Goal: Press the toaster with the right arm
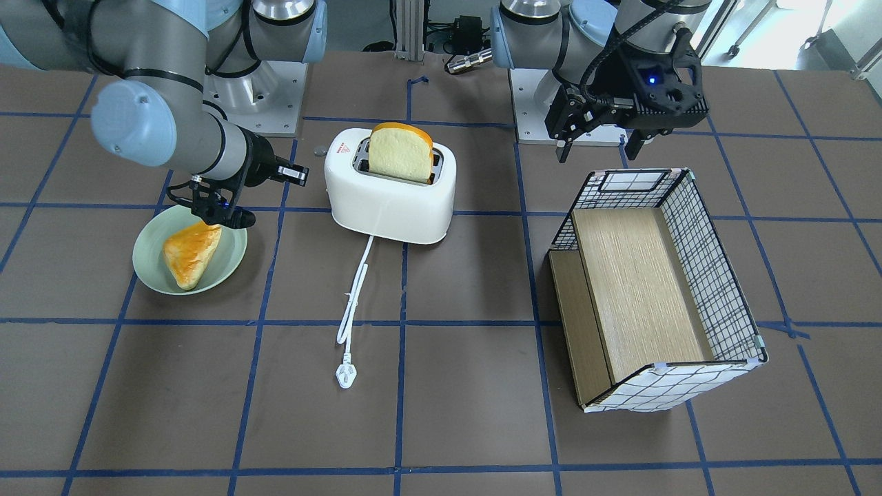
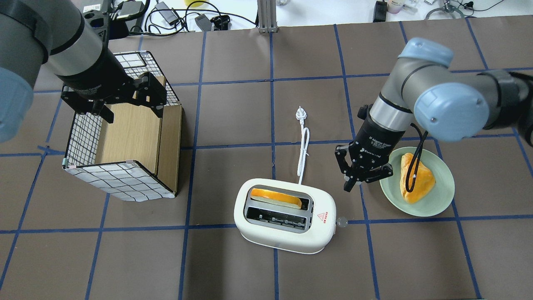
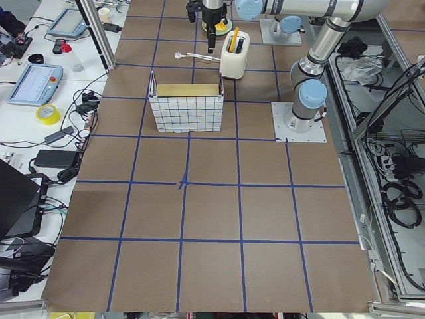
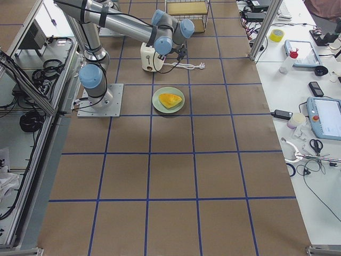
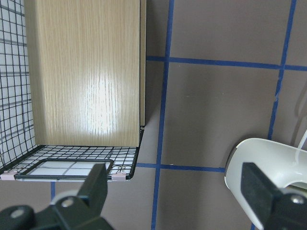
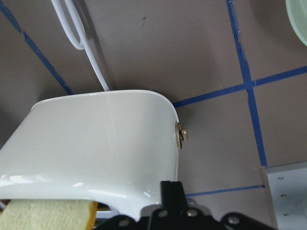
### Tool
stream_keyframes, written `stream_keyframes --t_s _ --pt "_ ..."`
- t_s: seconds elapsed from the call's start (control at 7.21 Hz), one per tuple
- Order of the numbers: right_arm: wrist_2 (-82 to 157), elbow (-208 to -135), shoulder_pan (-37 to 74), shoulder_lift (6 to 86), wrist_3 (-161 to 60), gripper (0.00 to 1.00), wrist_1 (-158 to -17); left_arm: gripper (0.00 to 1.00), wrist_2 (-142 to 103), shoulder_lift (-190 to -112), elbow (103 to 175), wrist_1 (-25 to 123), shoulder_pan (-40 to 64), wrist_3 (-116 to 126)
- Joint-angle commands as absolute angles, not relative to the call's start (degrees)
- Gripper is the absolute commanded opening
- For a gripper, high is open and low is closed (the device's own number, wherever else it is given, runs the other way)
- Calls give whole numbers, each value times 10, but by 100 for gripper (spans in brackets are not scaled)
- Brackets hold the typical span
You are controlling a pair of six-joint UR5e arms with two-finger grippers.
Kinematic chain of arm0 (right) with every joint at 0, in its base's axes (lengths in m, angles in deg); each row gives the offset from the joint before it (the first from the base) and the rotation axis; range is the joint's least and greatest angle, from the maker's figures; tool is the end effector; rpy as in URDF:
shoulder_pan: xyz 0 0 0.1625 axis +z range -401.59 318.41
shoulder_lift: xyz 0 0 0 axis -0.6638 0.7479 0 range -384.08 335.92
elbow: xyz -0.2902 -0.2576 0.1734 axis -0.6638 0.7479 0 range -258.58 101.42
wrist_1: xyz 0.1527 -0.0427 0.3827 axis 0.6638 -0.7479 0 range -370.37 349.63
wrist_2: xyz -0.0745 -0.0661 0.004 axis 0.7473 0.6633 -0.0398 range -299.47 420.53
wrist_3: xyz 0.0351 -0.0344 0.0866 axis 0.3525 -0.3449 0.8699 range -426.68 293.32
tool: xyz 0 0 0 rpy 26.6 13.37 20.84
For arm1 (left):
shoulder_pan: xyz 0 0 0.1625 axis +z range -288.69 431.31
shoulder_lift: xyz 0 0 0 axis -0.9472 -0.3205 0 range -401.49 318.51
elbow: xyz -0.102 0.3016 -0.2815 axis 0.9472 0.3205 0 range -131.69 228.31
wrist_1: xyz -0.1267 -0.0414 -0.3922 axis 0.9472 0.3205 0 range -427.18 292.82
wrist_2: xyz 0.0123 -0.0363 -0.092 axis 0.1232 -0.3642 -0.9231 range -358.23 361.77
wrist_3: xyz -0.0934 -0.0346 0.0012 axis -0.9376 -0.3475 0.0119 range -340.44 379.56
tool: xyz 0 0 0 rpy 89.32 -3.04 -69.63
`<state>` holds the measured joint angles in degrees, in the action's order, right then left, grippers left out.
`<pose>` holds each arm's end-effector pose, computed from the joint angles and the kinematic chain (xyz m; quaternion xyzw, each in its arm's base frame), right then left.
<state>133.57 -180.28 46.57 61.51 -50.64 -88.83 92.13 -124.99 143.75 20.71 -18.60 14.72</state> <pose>0.1477 -0.4586 0.3467 0.1840 0.9433 0.2523 0.1129 -0.1319 -0.4493 0.4980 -0.0431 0.9987 -0.0277 0.0019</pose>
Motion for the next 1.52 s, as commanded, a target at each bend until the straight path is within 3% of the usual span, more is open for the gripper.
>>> stream_keyframes --t_s 0.0,0.14,0.28,0.42,0.55,1.39 --pt "1345 -1684 468 617 -491 15 -798 100 921 -1250 1438 207 -186 147" --pt "1378 -1654 468 621 -490 28 -797 100 921 -1251 1438 207 -186 147" --pt "1401 -1636 468 641 -483 50 -815 100 921 -1250 1438 207 -186 147" --pt "1437 -1632 469 649 -480 83 -897 100 921 -1250 1438 207 -186 147" --pt "1475 -1630 469 655 -482 100 -961 100 921 -1250 1438 207 -186 147" --pt "1497 -1638 472 679 -588 100 -1034 100 921 -1250 1438 207 -186 147"
